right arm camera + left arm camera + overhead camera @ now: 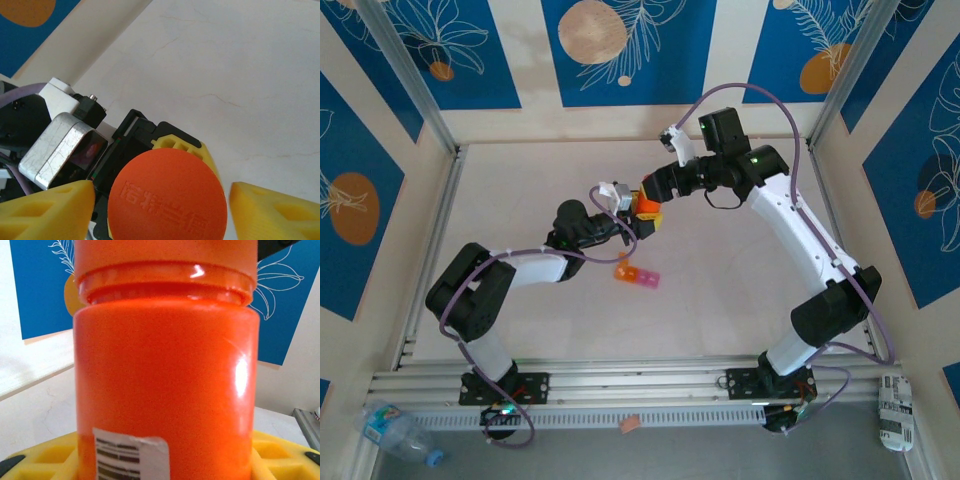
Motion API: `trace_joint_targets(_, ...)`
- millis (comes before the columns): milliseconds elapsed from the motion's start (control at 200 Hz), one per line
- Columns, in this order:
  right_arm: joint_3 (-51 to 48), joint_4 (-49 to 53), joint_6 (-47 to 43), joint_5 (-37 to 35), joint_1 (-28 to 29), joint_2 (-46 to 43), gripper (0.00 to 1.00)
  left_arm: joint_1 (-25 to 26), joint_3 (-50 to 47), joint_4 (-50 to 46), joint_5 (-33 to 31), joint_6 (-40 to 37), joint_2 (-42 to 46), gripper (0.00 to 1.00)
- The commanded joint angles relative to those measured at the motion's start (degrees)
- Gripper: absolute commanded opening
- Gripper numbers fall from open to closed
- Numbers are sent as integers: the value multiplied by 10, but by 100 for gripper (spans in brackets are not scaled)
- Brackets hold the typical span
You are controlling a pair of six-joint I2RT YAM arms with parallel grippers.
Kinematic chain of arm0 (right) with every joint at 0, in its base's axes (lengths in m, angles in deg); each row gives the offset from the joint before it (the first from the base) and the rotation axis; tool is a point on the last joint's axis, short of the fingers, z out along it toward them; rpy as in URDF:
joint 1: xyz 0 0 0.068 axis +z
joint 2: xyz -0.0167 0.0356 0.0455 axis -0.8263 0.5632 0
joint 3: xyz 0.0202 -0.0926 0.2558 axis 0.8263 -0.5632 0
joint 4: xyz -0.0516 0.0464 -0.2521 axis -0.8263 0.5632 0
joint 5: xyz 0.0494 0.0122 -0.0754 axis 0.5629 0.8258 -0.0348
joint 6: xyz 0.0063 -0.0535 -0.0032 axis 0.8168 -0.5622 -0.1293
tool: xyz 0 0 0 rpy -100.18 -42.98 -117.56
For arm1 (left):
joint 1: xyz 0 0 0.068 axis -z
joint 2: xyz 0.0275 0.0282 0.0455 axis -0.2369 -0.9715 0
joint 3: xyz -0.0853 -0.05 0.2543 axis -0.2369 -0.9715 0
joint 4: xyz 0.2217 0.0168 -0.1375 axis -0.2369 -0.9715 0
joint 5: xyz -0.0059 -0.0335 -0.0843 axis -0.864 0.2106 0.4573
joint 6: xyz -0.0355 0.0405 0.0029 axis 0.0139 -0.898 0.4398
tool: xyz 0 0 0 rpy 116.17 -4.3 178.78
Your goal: Sort the pills into containers
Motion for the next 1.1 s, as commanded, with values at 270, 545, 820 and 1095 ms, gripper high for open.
trace_joint_targets(270, -3, 11, 3, 0, 10, 6, 55, -1, 19, 33, 14, 11, 7, 0)
trace_joint_targets(545, -37, 0, 66, -48, 34, 2, 45, -1, 28, 25, 7, 7, 9, 0)
trace_joint_targets(820, -131, -53, 296, -191, 103, -25, 43, 0, 32, 17, -22, -7, 16, 0)
trace_joint_targets(1095, -162, -88, 352, -238, 127, -51, 45, -1, 28, 15, -25, -9, 12, 0)
